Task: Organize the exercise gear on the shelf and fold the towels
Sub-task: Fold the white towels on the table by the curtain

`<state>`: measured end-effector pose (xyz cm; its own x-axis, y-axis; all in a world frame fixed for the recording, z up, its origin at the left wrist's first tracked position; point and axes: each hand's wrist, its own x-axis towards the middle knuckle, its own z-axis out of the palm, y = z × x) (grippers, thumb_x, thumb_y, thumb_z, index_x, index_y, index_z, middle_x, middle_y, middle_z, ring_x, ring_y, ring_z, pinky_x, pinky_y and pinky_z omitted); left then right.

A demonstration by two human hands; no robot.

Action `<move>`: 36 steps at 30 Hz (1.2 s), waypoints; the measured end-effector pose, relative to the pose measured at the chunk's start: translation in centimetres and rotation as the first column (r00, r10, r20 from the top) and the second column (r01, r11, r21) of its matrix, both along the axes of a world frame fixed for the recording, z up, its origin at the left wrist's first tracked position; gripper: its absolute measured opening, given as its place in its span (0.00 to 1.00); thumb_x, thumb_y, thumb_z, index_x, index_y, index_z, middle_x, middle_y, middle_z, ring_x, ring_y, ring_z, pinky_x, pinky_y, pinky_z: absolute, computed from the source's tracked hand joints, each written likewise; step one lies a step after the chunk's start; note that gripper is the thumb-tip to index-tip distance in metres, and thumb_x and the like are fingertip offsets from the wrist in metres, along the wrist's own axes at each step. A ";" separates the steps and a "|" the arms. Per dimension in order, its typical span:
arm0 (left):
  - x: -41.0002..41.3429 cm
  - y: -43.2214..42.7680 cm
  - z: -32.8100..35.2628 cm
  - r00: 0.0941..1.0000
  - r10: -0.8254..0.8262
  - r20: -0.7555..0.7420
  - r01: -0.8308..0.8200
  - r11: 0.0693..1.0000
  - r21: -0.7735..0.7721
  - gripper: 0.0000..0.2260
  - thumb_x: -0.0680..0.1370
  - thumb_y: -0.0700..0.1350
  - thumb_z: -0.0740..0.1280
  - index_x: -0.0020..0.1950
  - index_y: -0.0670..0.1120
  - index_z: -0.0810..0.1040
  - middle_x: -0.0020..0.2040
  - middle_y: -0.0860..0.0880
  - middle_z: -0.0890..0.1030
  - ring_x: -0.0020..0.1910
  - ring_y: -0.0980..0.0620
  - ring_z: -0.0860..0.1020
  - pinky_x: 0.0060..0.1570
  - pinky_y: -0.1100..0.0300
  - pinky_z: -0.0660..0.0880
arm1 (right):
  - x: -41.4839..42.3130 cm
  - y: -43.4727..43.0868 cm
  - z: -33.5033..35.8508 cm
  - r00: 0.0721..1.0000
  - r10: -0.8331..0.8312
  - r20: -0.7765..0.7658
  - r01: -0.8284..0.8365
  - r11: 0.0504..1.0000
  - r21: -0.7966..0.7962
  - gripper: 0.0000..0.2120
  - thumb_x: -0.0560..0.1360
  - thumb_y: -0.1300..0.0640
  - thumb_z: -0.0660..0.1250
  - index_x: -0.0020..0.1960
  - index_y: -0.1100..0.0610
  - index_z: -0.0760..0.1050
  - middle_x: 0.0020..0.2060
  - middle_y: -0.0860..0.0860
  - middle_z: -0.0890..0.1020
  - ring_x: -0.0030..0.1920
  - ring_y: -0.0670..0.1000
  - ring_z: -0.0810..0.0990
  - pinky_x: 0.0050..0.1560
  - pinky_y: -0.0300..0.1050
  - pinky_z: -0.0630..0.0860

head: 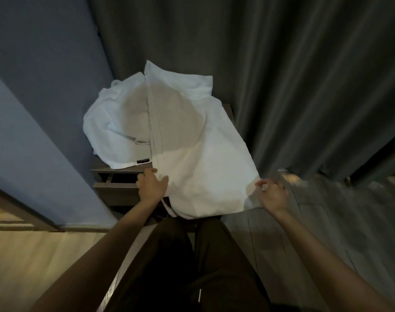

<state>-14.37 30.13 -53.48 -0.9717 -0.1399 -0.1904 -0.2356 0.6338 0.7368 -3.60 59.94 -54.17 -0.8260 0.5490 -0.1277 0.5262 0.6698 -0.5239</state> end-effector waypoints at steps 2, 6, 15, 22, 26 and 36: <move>-1.8 0.7 1.2 0.993 -0.038 -0.108 0.047 0.996 0.080 0.21 0.77 0.47 0.67 0.68 0.40 0.69 0.64 0.38 0.72 0.63 0.40 0.71 0.64 0.49 0.68 | -1.1 -0.6 0.8 0.993 0.113 -0.026 -0.111 0.992 0.056 0.15 0.78 0.55 0.62 0.64 0.53 0.73 0.68 0.55 0.71 0.68 0.57 0.66 0.66 0.48 0.60; -6.5 2.6 2.8 0.987 -0.106 -0.118 0.122 0.983 0.139 0.24 0.80 0.46 0.64 0.73 0.40 0.63 0.70 0.38 0.68 0.67 0.42 0.69 0.67 0.50 0.67 | -4.4 -2.2 2.4 0.951 0.309 -0.020 -0.306 0.947 0.095 0.23 0.79 0.51 0.63 0.72 0.45 0.63 0.75 0.51 0.60 0.73 0.58 0.58 0.71 0.52 0.58; -13.1 4.2 1.0 0.999 -0.033 -0.018 0.033 0.999 0.002 0.22 0.79 0.52 0.64 0.65 0.38 0.66 0.63 0.37 0.73 0.61 0.37 0.73 0.61 0.47 0.71 | -11.7 -2.9 3.1 0.848 0.463 0.257 -0.494 0.867 0.066 0.34 0.75 0.53 0.66 0.77 0.47 0.55 0.74 0.53 0.61 0.74 0.57 0.58 0.72 0.52 0.59; -14.2 1.0 0.2 0.985 0.114 -0.133 -0.093 0.984 0.153 0.13 0.80 0.49 0.61 0.57 0.40 0.70 0.55 0.39 0.77 0.54 0.40 0.76 0.57 0.46 0.74 | -12.5 -2.4 3.0 0.853 0.428 0.298 -0.466 0.882 0.066 0.40 0.69 0.47 0.72 0.75 0.45 0.56 0.71 0.53 0.59 0.69 0.62 0.60 0.67 0.51 0.63; -13.5 1.1 -0.3 0.980 0.190 -0.059 -0.178 0.970 0.166 0.13 0.79 0.46 0.64 0.58 0.38 0.71 0.57 0.37 0.76 0.58 0.38 0.75 0.59 0.49 0.72 | -12.4 -2.8 3.2 0.852 0.421 0.312 -0.451 0.892 0.031 0.39 0.69 0.48 0.72 0.75 0.44 0.55 0.71 0.53 0.58 0.70 0.62 0.57 0.67 0.52 0.63; -0.3 0.9 -4.4 0.988 0.044 -0.151 -0.017 0.984 0.176 0.39 0.69 0.48 0.76 0.74 0.41 0.61 0.70 0.40 0.65 0.69 0.41 0.63 0.68 0.46 0.63 | -3.6 -0.7 -0.9 0.921 0.362 0.141 -0.366 0.930 0.002 0.35 0.77 0.46 0.64 0.77 0.40 0.46 0.78 0.49 0.44 0.76 0.59 0.49 0.73 0.62 0.52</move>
<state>-14.68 31.01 -57.85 -0.9869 -0.1482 -0.0631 -0.1284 0.4870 0.8639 -7.17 59.24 -55.02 -0.9455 0.2182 -0.2417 0.3076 0.8420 -0.4432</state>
